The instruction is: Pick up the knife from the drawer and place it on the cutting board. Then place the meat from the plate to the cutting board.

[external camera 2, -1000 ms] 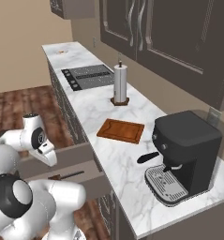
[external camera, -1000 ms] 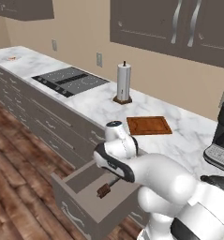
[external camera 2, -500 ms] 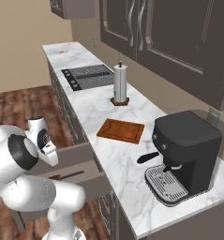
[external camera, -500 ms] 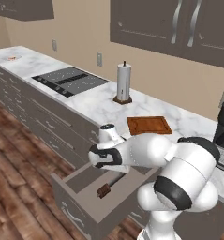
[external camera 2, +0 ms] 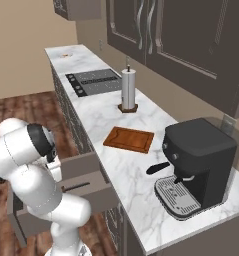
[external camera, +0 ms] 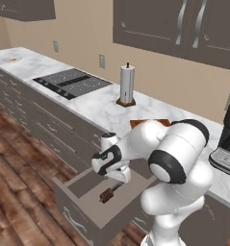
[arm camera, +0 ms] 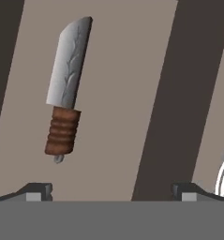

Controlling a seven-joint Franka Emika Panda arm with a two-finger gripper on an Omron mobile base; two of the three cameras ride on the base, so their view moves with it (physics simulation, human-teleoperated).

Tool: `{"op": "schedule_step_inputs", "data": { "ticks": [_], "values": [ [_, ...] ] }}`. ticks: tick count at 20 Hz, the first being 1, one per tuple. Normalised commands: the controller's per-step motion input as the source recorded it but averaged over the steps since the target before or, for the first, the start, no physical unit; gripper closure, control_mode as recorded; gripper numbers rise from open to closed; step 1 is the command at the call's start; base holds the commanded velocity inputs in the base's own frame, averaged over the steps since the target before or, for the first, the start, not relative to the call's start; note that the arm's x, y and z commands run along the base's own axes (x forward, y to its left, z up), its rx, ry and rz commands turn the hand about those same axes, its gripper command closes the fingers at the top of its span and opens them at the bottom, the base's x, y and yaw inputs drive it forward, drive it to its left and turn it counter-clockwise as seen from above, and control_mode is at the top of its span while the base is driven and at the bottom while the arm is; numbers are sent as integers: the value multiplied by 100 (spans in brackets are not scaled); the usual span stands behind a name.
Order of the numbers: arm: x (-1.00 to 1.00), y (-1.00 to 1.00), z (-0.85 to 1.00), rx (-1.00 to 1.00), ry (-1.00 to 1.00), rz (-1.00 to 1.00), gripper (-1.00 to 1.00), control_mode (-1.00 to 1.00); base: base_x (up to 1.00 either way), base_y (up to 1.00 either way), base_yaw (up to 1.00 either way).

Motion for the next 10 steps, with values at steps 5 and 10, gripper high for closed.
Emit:
{"op": "schedule_step_inputs", "data": {
  "ticks": [5,10],
  "values": [
    [0,0,-30,0,-5,-17,-100,-100,0,0,0],
    [0,0,-18,0,-9,-4,-100,-100,0,0,0]
  ]
}}
